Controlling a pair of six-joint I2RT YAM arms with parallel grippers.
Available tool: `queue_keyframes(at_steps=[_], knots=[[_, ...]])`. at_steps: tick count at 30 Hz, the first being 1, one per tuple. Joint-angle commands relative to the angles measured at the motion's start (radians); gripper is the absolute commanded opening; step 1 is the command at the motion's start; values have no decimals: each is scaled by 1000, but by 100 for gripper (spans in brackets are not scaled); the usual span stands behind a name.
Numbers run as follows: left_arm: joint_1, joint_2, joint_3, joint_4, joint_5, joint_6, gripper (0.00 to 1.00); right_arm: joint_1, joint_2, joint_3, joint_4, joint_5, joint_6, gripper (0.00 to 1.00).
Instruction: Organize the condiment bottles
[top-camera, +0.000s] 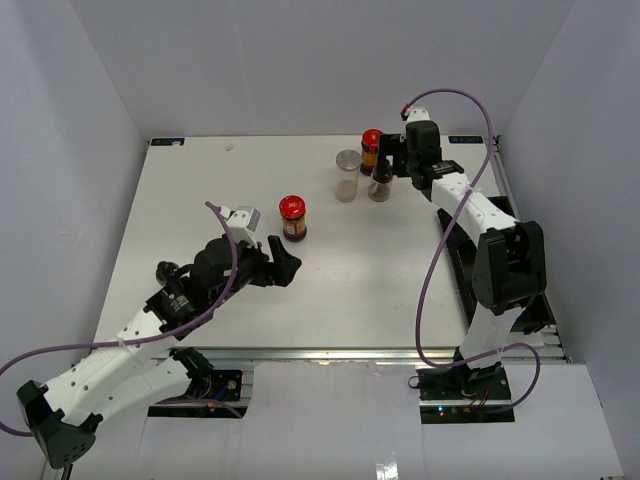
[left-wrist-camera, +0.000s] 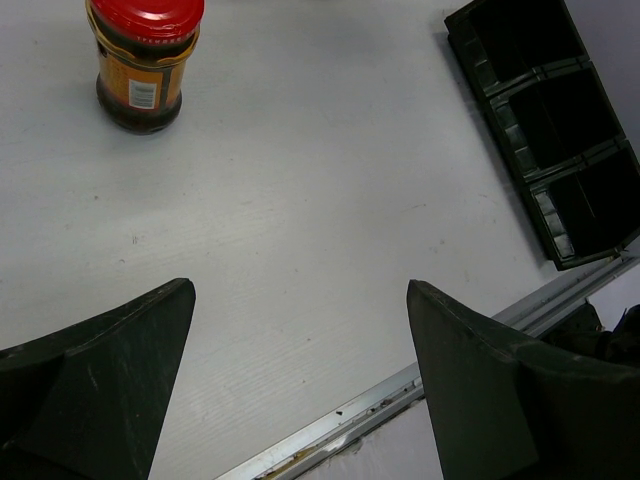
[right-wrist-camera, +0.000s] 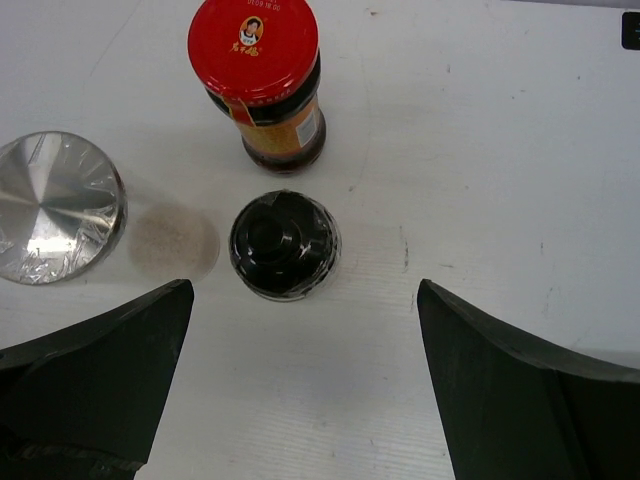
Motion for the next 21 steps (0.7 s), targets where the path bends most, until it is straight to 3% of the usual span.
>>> queue_keyframes(at_steps=[1, 10, 21], knots=[[-2, -2, -12, 16, 19, -2, 98, -3, 52, 99, -6, -40, -41, 100], [-2, -36, -17, 23, 34, 4, 98, -5, 139, 136, -5, -78, -63, 92], [-2, -25, -10, 8, 15, 7, 98, -6, 219, 162, 30, -65, -64, 90]])
